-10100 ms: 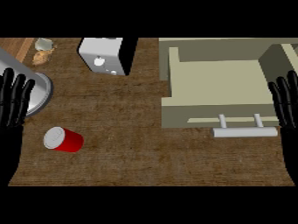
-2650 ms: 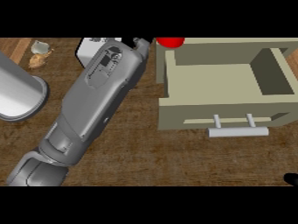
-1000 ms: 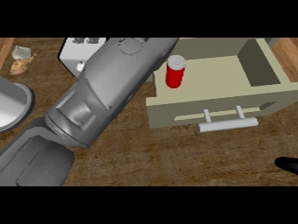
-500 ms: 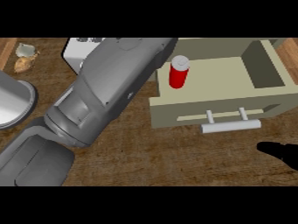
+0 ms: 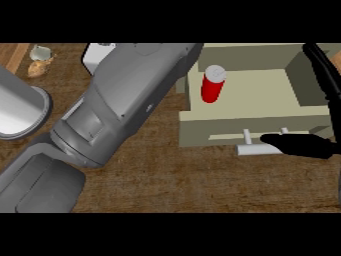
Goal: Pick up the can, place it into the drawer and close the drawer
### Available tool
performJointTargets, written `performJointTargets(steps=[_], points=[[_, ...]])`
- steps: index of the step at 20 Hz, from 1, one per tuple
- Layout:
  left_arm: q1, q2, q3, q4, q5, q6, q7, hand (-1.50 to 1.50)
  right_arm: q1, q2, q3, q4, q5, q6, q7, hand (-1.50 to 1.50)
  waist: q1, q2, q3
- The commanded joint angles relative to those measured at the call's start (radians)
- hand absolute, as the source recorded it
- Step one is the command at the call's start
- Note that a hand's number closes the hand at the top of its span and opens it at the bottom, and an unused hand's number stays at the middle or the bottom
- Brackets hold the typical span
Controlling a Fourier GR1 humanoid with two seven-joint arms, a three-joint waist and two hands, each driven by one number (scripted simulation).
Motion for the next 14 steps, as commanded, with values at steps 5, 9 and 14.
performJointTargets(steps=[5,9,14], points=[[-0.022,0.016,0.001,0.047,-0.033,-0.040,0.011,-1.50,-0.130,0.019,0.119,0.295,0.246,-0.090,-0.046,-1.50,0.034,-0.009,-0.001],[-0.027,0.016,0.028,0.020,-0.024,-0.041,0.011,-1.50,-0.171,0.054,0.151,0.494,0.347,-0.205,-0.124,-1.50,0.048,-0.010,-0.001],[0.036,0.085,0.045,0.000,-0.031,-0.092,0.006,-1.50,-0.303,0.103,0.136,0.710,0.408,-0.294,-0.141,-1.50,0.060,-0.013,-0.001]])
